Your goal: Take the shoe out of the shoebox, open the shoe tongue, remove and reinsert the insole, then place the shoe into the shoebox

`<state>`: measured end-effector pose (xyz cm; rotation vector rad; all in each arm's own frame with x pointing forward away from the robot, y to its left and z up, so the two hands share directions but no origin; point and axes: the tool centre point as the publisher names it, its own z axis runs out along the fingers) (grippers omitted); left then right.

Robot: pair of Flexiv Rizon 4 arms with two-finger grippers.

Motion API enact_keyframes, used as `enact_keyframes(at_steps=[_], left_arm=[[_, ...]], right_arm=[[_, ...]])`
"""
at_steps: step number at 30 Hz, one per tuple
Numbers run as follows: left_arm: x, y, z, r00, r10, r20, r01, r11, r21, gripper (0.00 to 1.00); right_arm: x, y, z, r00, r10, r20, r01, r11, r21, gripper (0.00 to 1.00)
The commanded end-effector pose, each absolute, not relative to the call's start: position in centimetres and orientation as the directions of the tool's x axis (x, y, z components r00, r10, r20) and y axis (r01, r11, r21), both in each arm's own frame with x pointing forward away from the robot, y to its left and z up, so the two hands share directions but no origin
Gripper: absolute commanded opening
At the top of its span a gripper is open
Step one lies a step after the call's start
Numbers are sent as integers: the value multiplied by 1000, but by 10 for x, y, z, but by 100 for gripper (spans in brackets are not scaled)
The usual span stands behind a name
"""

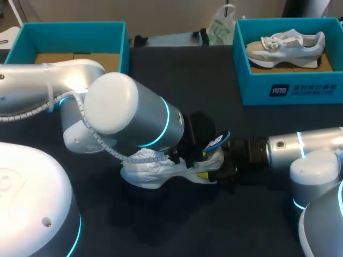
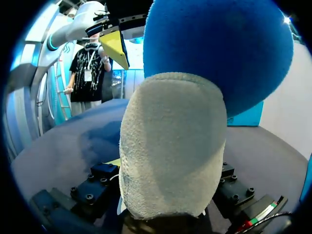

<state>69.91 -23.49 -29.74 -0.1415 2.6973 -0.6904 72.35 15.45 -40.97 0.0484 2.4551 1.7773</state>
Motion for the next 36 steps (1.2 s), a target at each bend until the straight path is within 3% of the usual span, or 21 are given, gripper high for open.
enact_keyframes(at_steps=[1,17,25,36], left_arm=[[692,-238,-301,-916,-217,-338,-30,876,-480,43],[685,-242,-316,-868,-323,-378,-124,876,-466,49],[688,-247,-327,-841,-350,-413,-142,878,-457,45],[691,-248,-337,-797,-387,-464,-158,875,-458,49]], right_arm=[[722,156,-408,-993,91,-70,-37,320,947,0],[722,156,-408,-993,91,-70,-37,320,947,0],[722,156,-408,-993,91,-70,-37,320,947,0],[722,156,-408,-993,91,-70,-37,320,947,0]])
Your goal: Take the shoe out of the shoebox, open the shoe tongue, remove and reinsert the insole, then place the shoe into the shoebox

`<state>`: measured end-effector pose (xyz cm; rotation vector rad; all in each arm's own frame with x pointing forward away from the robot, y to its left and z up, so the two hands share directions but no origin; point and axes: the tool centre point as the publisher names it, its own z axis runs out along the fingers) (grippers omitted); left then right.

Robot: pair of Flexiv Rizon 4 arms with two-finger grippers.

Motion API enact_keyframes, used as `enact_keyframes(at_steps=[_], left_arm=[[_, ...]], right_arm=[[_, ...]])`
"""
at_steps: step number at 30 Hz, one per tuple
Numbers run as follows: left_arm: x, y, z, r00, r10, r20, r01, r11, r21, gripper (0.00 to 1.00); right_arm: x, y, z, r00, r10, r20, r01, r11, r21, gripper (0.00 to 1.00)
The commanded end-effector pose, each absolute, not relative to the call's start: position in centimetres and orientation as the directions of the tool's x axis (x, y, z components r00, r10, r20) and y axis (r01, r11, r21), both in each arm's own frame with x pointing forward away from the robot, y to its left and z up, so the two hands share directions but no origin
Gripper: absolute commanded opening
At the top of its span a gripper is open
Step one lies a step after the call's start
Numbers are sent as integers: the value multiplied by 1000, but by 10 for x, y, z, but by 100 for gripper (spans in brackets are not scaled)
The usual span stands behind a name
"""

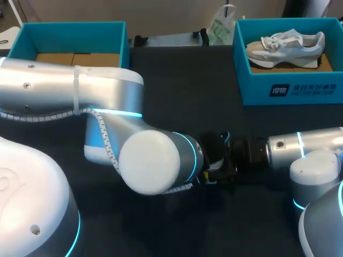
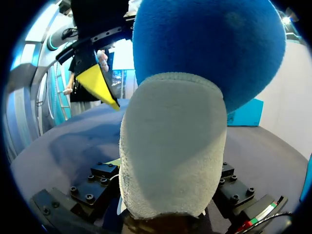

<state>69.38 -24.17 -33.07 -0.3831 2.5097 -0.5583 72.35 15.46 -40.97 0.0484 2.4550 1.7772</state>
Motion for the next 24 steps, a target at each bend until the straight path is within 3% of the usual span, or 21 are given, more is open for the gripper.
enact_keyframes(at_steps=[1,24], left_arm=[[691,-248,-337,-794,-390,-466,-160,874,-458,49],[699,-242,-338,-723,-438,-535,-179,866,-467,47]], right_arm=[[722,156,-408,-993,91,-70,-37,320,947,0],[722,156,-408,-993,91,-70,-37,320,947,0]])
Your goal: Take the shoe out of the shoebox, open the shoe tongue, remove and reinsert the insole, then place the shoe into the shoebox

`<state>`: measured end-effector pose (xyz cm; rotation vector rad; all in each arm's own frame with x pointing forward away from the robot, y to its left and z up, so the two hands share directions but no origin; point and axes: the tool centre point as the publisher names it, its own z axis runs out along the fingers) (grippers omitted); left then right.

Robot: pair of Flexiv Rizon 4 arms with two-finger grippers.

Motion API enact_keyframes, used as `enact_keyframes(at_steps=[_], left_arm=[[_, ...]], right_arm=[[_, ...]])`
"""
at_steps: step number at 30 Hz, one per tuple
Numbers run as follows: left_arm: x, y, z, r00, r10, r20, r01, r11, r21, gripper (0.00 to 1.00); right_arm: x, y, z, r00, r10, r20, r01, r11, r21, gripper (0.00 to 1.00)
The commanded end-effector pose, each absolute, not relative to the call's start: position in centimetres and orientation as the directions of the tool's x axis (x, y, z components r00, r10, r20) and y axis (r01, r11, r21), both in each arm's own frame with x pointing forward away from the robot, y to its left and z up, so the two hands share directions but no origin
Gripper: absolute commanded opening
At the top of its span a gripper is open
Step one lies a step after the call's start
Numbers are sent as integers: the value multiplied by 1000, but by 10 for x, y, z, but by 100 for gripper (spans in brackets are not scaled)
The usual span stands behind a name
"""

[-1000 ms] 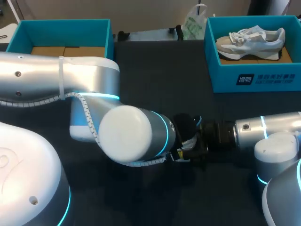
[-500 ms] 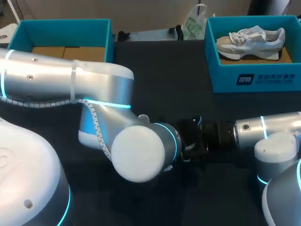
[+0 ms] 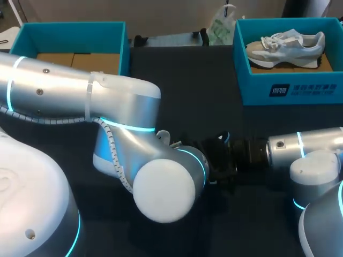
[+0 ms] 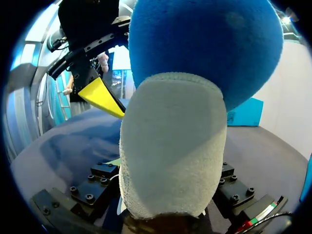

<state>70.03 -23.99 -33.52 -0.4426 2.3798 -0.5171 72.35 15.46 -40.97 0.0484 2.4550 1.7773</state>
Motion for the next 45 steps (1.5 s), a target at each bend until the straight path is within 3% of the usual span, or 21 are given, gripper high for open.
enact_keyframes(at_steps=[1,45], left_arm=[[699,-242,-338,-722,-437,-536,-178,866,-467,47],[704,-240,-333,-700,-425,-573,-153,874,-461,49]], right_arm=[[722,156,-408,-993,91,-70,-37,320,947,0],[722,156,-408,-993,91,-70,-37,320,947,0]])
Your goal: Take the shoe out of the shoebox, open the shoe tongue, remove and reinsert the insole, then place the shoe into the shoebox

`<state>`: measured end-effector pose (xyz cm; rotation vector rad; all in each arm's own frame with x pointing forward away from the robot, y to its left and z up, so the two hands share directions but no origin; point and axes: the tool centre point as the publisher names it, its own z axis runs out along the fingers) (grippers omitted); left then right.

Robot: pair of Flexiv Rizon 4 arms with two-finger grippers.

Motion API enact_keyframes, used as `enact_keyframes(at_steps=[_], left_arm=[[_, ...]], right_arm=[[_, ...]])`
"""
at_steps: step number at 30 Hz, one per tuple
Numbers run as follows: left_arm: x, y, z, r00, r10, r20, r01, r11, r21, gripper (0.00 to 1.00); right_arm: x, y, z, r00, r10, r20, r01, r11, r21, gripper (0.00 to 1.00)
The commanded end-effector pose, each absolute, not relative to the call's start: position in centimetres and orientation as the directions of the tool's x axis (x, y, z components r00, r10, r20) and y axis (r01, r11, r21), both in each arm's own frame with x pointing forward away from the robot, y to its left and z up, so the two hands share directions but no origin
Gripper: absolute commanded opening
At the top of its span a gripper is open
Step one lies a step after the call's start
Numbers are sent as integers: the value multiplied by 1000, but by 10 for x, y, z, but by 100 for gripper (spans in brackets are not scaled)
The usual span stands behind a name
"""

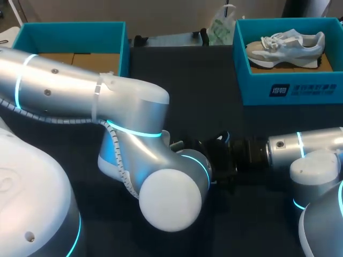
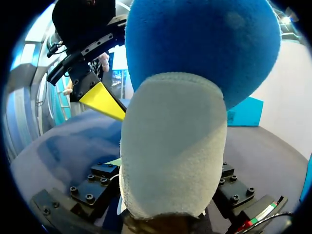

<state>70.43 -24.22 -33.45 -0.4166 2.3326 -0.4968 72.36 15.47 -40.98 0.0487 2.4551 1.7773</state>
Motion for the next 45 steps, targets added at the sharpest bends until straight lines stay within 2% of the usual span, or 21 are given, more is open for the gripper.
enact_keyframes(at_steps=[1,18,45], left_arm=[[704,-240,-333,-700,-426,-574,-153,874,-461,49],[708,-240,-338,-695,-422,-582,-159,879,-449,54],[708,-237,-331,-685,-431,-587,-161,876,-455,53]], right_arm=[[722,156,-408,-993,91,-70,-37,320,947,0],[722,156,-408,-993,91,-70,-37,320,947,0],[722,156,-408,-993,91,-70,-37,320,947,0]])
